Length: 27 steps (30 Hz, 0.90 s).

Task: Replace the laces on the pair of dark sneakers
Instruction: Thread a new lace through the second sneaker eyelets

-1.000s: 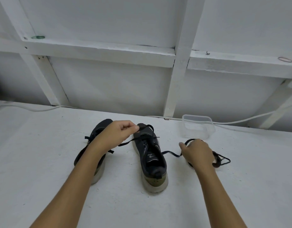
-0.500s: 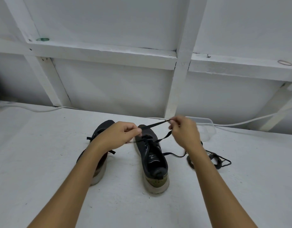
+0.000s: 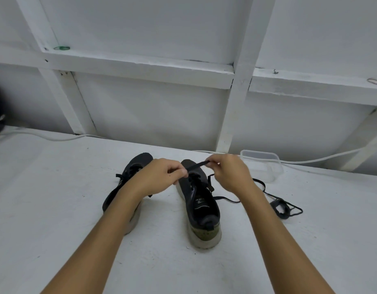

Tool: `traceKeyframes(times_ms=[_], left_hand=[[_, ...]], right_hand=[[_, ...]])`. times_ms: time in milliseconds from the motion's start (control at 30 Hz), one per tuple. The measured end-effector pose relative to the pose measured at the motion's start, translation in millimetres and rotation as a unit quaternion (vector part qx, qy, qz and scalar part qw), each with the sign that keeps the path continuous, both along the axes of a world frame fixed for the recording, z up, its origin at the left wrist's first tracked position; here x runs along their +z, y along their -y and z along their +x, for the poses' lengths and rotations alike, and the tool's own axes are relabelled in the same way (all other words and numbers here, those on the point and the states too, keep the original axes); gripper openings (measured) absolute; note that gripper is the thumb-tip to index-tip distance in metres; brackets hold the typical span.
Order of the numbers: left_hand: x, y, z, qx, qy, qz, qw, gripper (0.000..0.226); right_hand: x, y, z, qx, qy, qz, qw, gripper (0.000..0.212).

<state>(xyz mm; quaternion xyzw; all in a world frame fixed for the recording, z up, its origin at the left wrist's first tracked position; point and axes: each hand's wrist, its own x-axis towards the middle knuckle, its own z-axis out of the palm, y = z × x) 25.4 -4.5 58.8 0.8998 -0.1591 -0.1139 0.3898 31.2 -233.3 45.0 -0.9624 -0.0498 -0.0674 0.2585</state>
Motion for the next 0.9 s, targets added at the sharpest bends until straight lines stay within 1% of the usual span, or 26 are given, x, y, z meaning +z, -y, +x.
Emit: traceKeyframes(times_ms=[133, 267, 333, 367, 400, 467, 500, 533, 600, 633, 667, 700, 833, 900], left_hand=[[-15, -11, -6, -0.003, -0.045, 0.033, 0.998, 0.018], [-32, -12, -10, -0.007, -0.066, 0.067, 0.996, 0.018], [-41, -9, -12, 0.034, -0.04, 0.058, 0.997, 0.021], [-45, -7, -13, 0.067, -0.024, 0.042, 0.997, 0.023], [-49, -6, -14, 0.102, -0.016, 0.01, 0.995, 0.023], [-54, -2, -20, 0.162, -0.043, -0.097, 0.981, 0.023], [-56, 1, -22, 0.179, -0.068, -0.156, 0.969, 0.022], [-57, 4, -25, 0.19, -0.095, -0.216, 0.953, 0.019], [-59, 12, -31, 0.199, -0.146, -0.328, 0.912, 0.011], [-59, 16, -33, 0.196, -0.167, -0.367, 0.894, 0.011], [-60, 19, -35, 0.194, -0.178, -0.389, 0.883, 0.016], [-62, 22, -36, 0.193, -0.177, -0.393, 0.881, 0.02], [-69, 28, -40, 0.21, -0.121, -0.35, 0.905, 0.016], [-73, 30, -41, 0.218, -0.094, -0.344, 0.909, 0.014]], right_hand=[[-5, 16, 10, -0.086, -0.006, -0.003, 0.996, 0.021], [-13, 10, 7, -0.114, -0.007, -0.002, 0.993, 0.025], [-19, 4, -3, -0.111, -0.02, 0.019, 0.993, 0.042], [-23, 1, -11, -0.109, -0.02, 0.035, 0.993, 0.048], [-26, -2, -19, -0.106, -0.011, 0.05, 0.993, 0.046], [-30, -5, -32, -0.074, 0.009, 0.071, 0.995, 0.021], [-32, -6, -37, -0.041, -0.001, 0.073, 0.996, 0.009], [-34, -5, -42, -0.002, -0.022, 0.067, 0.997, 0.006], [-39, -3, -46, 0.06, -0.065, 0.039, 0.995, 0.009], [-41, -3, -46, 0.07, -0.074, 0.03, 0.994, 0.012], [-43, -3, -46, 0.068, -0.077, 0.029, 0.994, 0.015], [-45, -3, -45, 0.062, -0.074, 0.034, 0.995, 0.017], [-47, -7, -41, 0.055, -0.067, 0.039, 0.995, 0.021], [-48, -8, -42, 0.049, -0.063, 0.056, 0.995, 0.02]])
